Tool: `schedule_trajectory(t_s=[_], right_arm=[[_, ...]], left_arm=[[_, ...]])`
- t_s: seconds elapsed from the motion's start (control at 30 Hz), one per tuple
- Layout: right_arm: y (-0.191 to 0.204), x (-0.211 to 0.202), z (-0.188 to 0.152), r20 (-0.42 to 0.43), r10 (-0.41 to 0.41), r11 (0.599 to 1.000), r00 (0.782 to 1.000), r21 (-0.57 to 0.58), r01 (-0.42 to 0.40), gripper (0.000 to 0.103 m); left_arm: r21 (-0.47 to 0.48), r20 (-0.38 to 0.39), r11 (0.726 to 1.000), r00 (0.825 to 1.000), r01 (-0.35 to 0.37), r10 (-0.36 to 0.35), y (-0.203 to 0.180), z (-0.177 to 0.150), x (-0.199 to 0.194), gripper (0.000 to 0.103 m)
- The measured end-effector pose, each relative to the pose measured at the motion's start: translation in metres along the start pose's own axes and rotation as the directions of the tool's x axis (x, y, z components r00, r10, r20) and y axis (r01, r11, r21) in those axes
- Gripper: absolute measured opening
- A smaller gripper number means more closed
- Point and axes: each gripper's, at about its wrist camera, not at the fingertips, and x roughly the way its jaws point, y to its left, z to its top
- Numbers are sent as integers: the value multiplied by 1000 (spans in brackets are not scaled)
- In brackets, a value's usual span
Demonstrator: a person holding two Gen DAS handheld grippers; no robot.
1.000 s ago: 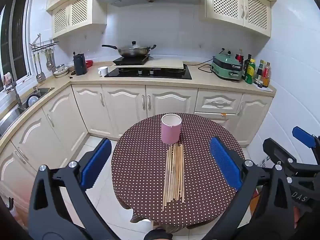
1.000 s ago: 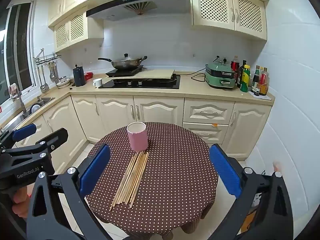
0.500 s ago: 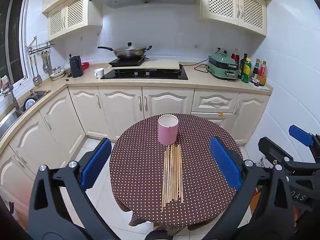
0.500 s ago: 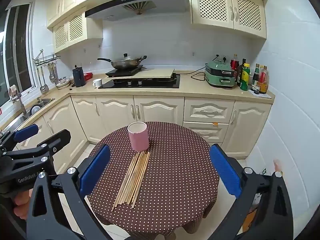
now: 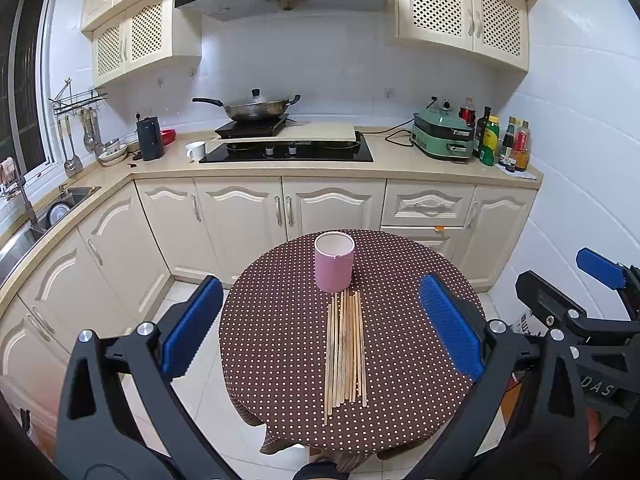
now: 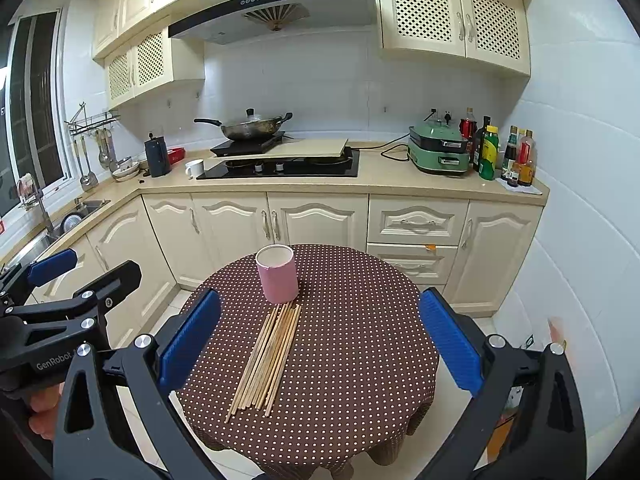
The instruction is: Organize utensils
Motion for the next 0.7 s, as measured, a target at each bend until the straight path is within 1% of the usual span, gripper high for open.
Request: schedule_trajectory(t_s=[0.4,0.7], right_arm=[[1,-2,1,-7,-2,1000,1000,3,2,96],[10,-3,0,-5,1,1000,1000,-6,-1,96]], left_arm=[[-2,-7,1000,1000,3,-3,0,-6,0,96],[-13,-11,1000,1000,5,-5,5,-4,-1,96]])
